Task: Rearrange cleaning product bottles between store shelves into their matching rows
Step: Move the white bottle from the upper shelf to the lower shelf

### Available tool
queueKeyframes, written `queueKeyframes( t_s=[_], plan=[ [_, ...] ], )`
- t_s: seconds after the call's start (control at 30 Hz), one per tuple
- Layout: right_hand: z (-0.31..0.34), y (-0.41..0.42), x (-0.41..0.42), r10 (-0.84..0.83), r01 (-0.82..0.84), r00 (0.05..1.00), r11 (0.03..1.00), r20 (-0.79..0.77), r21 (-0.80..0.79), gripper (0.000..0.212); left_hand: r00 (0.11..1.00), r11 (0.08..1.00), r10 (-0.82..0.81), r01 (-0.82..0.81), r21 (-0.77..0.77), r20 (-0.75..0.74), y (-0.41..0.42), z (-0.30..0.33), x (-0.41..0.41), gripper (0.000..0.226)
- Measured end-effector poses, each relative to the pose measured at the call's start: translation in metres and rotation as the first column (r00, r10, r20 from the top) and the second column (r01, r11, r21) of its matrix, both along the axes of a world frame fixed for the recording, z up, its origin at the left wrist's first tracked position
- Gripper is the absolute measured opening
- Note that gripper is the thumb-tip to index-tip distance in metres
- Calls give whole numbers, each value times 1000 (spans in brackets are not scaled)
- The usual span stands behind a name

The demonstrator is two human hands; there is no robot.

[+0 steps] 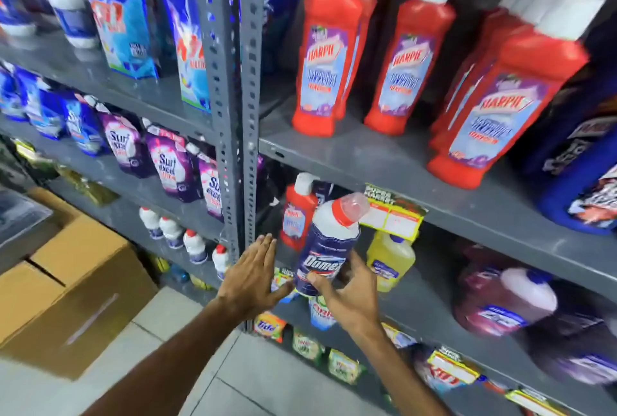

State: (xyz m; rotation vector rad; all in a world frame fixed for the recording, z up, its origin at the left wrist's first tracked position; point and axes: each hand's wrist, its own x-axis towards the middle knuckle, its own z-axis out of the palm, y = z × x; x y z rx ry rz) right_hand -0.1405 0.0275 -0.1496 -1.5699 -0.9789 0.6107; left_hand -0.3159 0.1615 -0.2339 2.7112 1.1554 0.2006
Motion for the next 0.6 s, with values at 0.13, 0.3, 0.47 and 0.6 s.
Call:
queueKeyframes(
  t_s=[0.13,0.3,0.47,0.6],
  plan=[
    [-51,15,18,-72,74,997,994,27,-78,52,999,999,9,-11,-48,-46,17,-39,18,109],
    [-109,50,43,-170,172,985,982,31,-81,48,990,990,70,-84,-110,-122,33,-81,39,120],
    [-146,77,64,-261,261,965,965,17,-30,45,980,984,118,-137,-116,-158,38,-115,51,120],
    [-161,96,83,-263,266,962,963,70,-39,52,985,991,123,-129,-43,-119,37,-129,52,117]
  ],
)
